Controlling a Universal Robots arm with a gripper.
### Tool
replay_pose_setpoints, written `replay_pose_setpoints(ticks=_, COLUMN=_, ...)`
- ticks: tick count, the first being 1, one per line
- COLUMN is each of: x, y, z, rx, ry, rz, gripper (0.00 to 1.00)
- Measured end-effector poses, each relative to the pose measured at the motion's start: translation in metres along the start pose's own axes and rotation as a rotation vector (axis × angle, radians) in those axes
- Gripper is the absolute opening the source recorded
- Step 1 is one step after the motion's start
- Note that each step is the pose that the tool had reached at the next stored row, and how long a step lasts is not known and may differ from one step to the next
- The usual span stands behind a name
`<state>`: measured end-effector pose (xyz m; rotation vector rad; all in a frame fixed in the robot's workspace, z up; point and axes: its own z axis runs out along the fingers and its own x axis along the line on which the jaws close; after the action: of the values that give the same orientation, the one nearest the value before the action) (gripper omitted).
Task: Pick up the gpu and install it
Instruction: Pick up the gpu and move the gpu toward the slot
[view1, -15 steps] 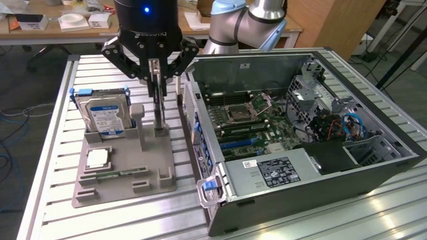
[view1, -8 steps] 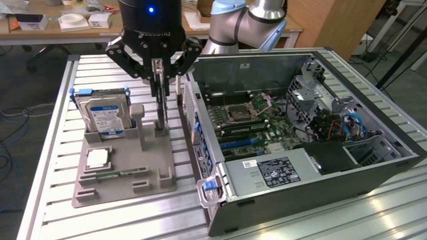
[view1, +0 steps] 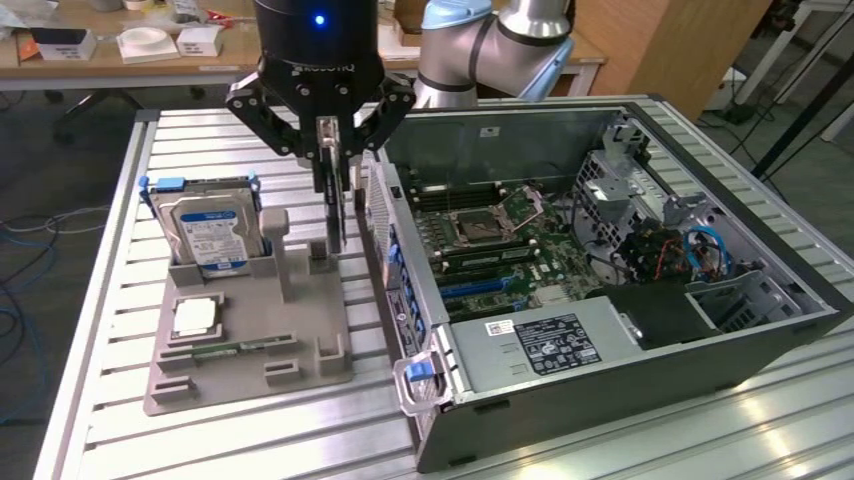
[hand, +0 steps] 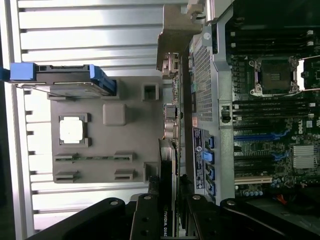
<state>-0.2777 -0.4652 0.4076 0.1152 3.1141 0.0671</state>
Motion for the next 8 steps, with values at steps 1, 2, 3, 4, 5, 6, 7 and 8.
replay_pose_setpoints(ticks=1, x=-0.0012, y=0.0001, z=0.0, rx=0.0, ry=0.0, rz=0.0, gripper=0.26)
replay_pose_setpoints(ticks=2, x=-0.0024, y=0.0002, z=0.0001, rx=-0.0001, ry=0.0, rz=0.0, gripper=0.26)
replay_pose_setpoints(ticks=3, x=-0.0036, y=0.0003, z=0.0002, rx=-0.0001, ry=-0.0001, rz=0.0, gripper=0.26)
replay_pose_setpoints(ticks=4, x=-0.0048, y=0.0004, z=0.0002, rx=-0.0001, ry=-0.0001, rz=0.0, gripper=0.26)
replay_pose_setpoints(ticks=5, x=-0.0061, y=0.0004, z=0.0002, rx=0.0, ry=0.0, rz=0.0, gripper=0.26)
replay_pose_setpoints(ticks=6, x=-0.0073, y=0.0005, z=0.0002, rx=0.0, ry=0.0, rz=0.0, gripper=0.26)
replay_pose_setpoints(ticks=7, x=-0.0088, y=0.0006, z=0.0002, rx=0.0, ry=0.0, rz=0.0, gripper=0.26)
replay_pose_setpoints(ticks=8, x=-0.0101, y=0.0007, z=0.0003, rx=0.0, ry=0.0, rz=0.0, gripper=0.26)
